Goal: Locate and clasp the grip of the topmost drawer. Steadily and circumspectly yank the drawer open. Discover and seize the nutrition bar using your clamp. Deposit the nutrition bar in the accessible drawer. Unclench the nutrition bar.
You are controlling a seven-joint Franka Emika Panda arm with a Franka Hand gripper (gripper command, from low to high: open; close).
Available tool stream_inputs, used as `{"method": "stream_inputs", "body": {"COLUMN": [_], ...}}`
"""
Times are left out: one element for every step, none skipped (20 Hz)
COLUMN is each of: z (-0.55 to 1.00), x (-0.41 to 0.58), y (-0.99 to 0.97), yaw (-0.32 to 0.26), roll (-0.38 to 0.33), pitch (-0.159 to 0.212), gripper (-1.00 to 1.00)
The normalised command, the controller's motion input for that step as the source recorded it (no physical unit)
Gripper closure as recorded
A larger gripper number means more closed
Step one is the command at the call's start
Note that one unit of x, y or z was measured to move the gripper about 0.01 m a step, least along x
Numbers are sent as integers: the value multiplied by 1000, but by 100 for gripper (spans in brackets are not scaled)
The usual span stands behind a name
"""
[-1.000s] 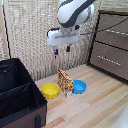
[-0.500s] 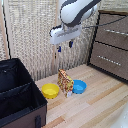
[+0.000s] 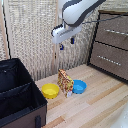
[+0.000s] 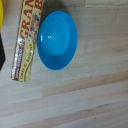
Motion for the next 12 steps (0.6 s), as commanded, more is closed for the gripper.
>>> {"method": "stream_inputs", "body": {"z": [149,143,137,134,114,100,100,129,166,186,211,257], "x": [214,217,214,217,220,240,271,317,346,357,363,363], "y": [11,14,14,14,20,37,60,111,160,214,269,317], "yaw": [132,132,132,132,129,120,110,91,69,40,6,0], "roll": [-340,-342,-343,-344,-351,-362,-369,-374,-372,-372,-369,-359], "pitch": [0,0,0,0,0,0,2,14,23,29,34,36], "gripper": [-100,-100,-100,-100,-100,-100,-100,-100,-100,-100,-100,-100]}}
